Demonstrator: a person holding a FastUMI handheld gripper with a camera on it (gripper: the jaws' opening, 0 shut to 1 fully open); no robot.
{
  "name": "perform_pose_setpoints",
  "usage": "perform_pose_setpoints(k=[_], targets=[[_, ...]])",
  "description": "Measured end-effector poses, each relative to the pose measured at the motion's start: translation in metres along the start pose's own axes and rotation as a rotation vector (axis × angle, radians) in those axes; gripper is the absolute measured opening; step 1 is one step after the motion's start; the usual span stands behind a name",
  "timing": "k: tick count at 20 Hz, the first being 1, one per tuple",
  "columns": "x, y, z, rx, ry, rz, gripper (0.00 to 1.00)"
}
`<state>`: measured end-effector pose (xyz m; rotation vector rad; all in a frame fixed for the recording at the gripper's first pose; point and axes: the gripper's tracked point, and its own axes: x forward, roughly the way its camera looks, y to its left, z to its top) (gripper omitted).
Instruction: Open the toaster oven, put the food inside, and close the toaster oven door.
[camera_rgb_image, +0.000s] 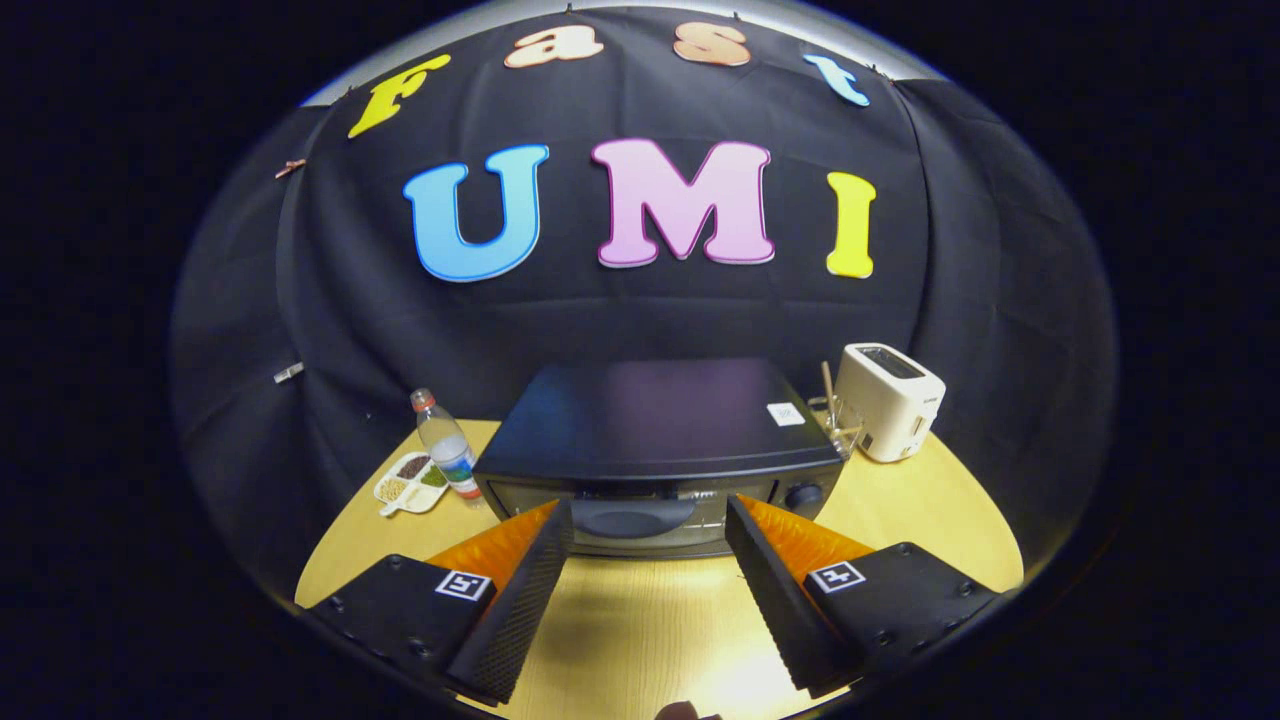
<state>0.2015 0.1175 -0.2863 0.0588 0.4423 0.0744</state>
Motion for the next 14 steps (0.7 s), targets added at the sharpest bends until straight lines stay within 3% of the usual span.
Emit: perform_pose_setpoints(k=[8,14], targets=[[-0.109,-0.039,0.126,-0.003,-0.235,-0.003,0.99],[-0.178,-0.07,0.164,0.009,-0.284,-0.027,0.99]])
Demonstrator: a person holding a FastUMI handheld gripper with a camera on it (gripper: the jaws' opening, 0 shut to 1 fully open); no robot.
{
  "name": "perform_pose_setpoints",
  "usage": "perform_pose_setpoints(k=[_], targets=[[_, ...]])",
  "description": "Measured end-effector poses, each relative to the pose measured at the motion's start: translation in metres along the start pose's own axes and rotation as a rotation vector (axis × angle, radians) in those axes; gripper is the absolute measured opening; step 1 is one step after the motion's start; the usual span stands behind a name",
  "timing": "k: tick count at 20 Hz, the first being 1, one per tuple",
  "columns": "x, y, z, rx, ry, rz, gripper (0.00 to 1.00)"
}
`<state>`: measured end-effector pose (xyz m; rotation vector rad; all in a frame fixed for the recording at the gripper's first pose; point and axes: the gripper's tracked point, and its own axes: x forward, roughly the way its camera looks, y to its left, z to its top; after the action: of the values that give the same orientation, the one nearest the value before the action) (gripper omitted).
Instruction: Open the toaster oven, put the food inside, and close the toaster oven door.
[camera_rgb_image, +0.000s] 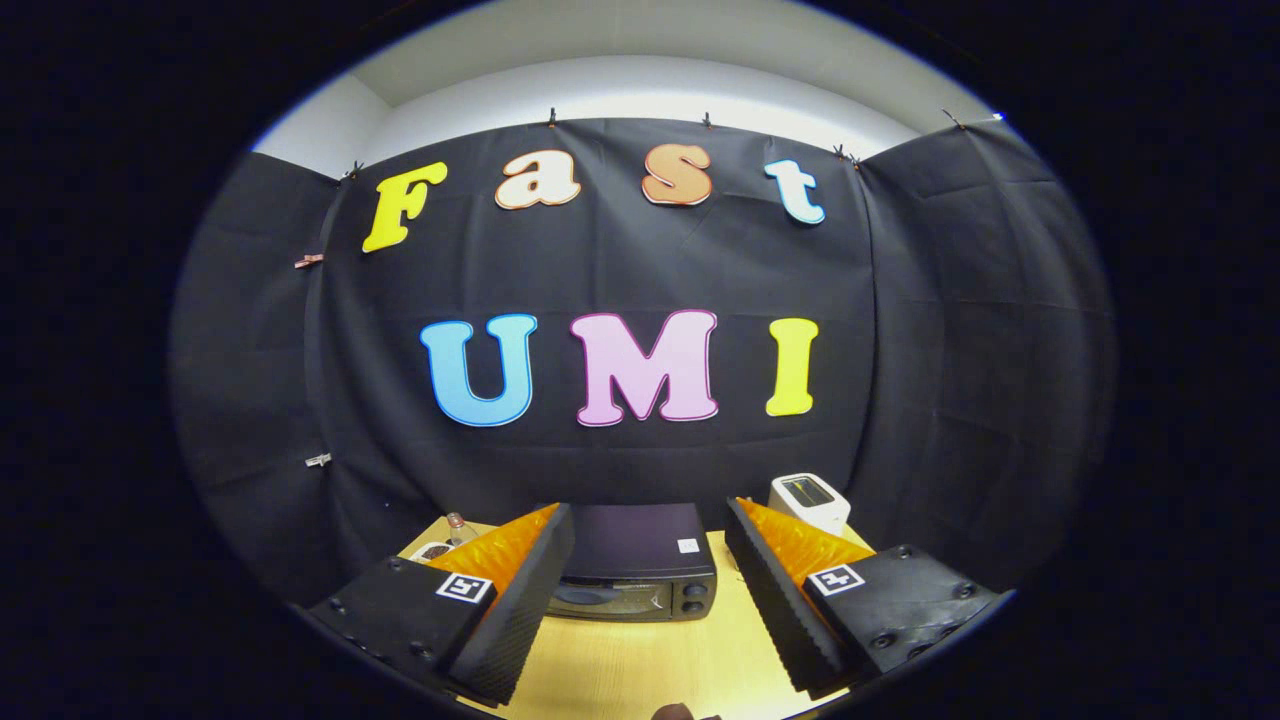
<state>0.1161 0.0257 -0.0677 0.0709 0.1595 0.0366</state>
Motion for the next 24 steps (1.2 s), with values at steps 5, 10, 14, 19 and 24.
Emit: perform_pose_setpoints(k=[5,10,14,19,24], targets=[[-0.036,-0.018,0.023,0.03,-0.039,-0.032,0.98],[-0.056,-0.02,0.022,0.028,-0.039,-0.045,0.98],[-0.061,-0.016,0.024,0.045,-0.045,-0.039,0.99],[-0.059,-0.018,0.024,0.042,-0.044,-0.044,0.98],[-0.058,-0.019,0.02,0.045,-0.037,-0.047,0.99]])
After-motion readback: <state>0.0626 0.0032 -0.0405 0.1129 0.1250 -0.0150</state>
